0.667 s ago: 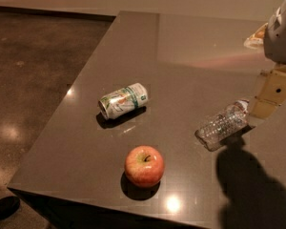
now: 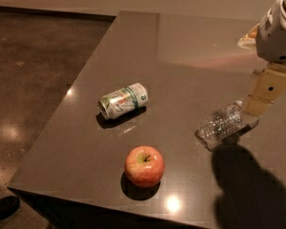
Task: Place 7up can upright
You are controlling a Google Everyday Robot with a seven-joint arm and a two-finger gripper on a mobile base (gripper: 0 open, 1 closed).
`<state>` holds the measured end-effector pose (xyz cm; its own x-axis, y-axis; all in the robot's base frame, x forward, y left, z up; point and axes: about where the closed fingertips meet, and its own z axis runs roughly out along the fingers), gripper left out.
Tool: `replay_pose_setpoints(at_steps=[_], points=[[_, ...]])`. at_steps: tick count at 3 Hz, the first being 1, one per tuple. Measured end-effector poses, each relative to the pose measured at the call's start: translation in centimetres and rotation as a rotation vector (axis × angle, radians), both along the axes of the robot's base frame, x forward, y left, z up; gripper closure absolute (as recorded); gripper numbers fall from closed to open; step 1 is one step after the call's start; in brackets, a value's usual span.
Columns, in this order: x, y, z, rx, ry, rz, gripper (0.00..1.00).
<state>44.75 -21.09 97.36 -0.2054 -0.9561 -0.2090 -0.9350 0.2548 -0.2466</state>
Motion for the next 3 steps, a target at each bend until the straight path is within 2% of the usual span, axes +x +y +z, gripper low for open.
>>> replay_pose_setpoints(at_steps=[1, 2, 3], points=[[0.7, 1.0, -0.8, -0.006, 0.014, 0.032, 0.00], [1.1, 2.9, -1.8, -0.030, 0.035, 0.089, 0.00], [2.8, 5.1, -3.3, -0.023, 0.074, 0.187, 0.00]])
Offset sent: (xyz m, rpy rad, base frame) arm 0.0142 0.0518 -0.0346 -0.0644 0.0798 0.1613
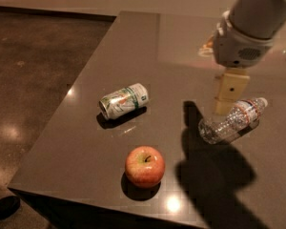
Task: Place 7up can upright
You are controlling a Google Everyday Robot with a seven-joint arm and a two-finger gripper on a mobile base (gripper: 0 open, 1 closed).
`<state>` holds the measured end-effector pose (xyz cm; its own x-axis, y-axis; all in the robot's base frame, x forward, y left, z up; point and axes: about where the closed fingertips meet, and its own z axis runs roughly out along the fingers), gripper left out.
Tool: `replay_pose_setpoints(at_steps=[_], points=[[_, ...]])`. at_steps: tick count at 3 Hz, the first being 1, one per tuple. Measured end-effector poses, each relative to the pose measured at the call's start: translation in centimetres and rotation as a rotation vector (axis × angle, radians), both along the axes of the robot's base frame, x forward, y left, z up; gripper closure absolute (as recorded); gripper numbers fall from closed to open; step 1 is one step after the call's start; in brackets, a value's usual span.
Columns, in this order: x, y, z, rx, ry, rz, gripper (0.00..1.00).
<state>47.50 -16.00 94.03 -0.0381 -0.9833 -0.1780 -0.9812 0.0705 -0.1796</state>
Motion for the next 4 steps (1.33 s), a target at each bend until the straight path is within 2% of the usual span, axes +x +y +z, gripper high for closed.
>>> replay_pose_setpoints(at_steps=[1, 2, 3, 4], points=[[1.9, 1.6, -1.6, 0.016, 0.027, 0.134, 0.00], [1.9, 1.7, -1.6, 0.016, 0.026, 0.133, 0.00], [2.7, 4.6, -0.9, -0.015, 0.022, 0.199, 0.00], [3.8, 7.5, -0.8, -0.018, 0.016, 0.264, 0.00]])
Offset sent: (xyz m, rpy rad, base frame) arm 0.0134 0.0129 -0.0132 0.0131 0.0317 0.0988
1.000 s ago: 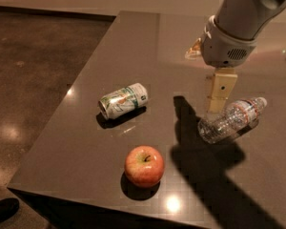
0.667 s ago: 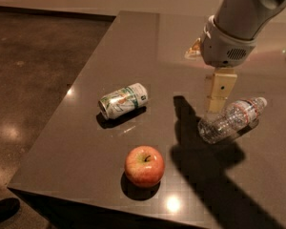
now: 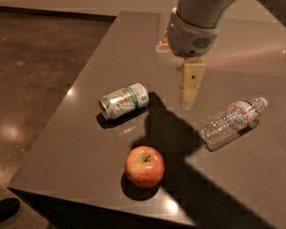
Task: Place 7up can upright
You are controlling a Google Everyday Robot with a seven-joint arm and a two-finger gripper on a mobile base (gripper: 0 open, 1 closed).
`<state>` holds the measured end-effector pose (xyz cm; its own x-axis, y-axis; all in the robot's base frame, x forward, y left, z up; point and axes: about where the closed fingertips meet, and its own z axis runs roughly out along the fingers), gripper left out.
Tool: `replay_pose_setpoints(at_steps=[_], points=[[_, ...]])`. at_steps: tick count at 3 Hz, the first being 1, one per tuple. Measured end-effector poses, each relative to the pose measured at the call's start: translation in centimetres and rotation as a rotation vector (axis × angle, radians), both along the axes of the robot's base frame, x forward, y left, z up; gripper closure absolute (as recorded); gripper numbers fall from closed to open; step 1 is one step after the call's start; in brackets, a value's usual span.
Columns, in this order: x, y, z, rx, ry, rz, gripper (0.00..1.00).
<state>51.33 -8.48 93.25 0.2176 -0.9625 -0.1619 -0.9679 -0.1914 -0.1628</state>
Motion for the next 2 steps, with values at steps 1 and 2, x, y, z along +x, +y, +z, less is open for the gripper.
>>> replay_pose_setpoints(at_steps=[1, 2], points=[[1.4, 3.0, -1.3, -0.014, 0.016, 0.068, 0.00], [2.3, 5.7, -2.8, -0.036, 0.037, 0.136, 0.00]])
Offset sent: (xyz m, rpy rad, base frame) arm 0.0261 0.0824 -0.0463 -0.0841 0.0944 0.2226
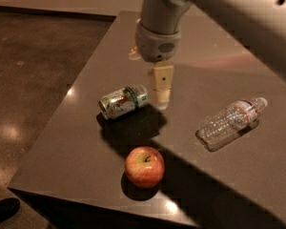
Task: Place 7up can upright
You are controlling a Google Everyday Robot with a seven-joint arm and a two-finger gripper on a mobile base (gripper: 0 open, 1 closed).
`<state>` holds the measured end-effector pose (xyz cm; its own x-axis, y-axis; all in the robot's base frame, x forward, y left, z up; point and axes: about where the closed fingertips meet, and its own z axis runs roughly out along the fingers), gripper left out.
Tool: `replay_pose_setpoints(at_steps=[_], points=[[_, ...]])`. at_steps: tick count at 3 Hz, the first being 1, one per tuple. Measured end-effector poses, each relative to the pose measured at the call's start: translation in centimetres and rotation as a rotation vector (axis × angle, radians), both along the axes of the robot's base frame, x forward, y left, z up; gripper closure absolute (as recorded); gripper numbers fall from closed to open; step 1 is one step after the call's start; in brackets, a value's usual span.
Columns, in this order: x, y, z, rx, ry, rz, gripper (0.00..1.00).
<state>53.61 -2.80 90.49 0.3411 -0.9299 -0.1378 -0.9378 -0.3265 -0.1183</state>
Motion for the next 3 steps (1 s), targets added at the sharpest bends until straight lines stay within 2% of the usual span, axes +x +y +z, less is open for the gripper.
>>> replay_pose_setpoints(at_steps=[1, 3], points=[[0.0, 2.5, -1.6, -0.042, 0.004, 0.062, 0.00], [-1.3, 5.1, -4.5, -0.127, 0.013, 0.138, 0.00]])
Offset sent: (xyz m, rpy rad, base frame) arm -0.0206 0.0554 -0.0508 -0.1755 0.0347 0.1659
